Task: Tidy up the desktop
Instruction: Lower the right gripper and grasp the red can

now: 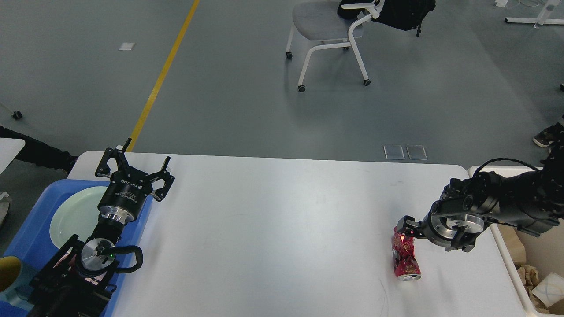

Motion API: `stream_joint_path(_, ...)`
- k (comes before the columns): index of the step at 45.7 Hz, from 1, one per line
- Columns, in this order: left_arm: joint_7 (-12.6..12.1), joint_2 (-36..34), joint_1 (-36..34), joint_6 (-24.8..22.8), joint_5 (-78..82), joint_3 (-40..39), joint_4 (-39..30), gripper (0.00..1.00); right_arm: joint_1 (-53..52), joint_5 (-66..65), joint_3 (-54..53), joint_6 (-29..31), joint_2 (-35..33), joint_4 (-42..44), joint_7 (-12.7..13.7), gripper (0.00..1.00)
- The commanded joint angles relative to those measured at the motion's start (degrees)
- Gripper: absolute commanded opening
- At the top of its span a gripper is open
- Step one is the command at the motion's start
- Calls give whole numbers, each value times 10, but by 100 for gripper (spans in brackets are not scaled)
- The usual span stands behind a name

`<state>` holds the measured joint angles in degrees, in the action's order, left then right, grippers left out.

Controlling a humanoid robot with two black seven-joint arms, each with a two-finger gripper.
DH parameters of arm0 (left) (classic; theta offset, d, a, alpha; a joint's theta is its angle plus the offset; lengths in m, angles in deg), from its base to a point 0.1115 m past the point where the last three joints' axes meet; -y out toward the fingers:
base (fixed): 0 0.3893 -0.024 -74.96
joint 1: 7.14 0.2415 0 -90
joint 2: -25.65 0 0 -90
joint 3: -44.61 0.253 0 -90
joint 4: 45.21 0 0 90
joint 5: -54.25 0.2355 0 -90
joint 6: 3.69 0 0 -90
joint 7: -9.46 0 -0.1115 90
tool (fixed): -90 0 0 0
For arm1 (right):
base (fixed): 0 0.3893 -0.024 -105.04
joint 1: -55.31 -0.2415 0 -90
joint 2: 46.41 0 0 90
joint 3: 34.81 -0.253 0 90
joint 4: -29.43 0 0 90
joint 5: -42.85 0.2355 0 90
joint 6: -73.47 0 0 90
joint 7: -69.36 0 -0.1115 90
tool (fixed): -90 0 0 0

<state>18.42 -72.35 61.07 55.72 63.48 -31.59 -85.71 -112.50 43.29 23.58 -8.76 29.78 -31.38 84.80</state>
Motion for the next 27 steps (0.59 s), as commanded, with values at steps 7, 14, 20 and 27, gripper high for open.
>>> stream_joint_path(7,0,0,0,0,0,0,1,96,20,-1,-24,1,0,15,-47,99)
stream_joint_path(14,0,0,0,0,0,0,0,96,40,-1,-21,1,3,41,-46,100)
stream_joint_path(20,0,0,0,0,0,0,0,96,64,-1,-23,1,22,63,-44,100)
stream_joint_path(27,0,0,0,0,0,0,0,96,78,0,-27,-1,27,82,-43,99)
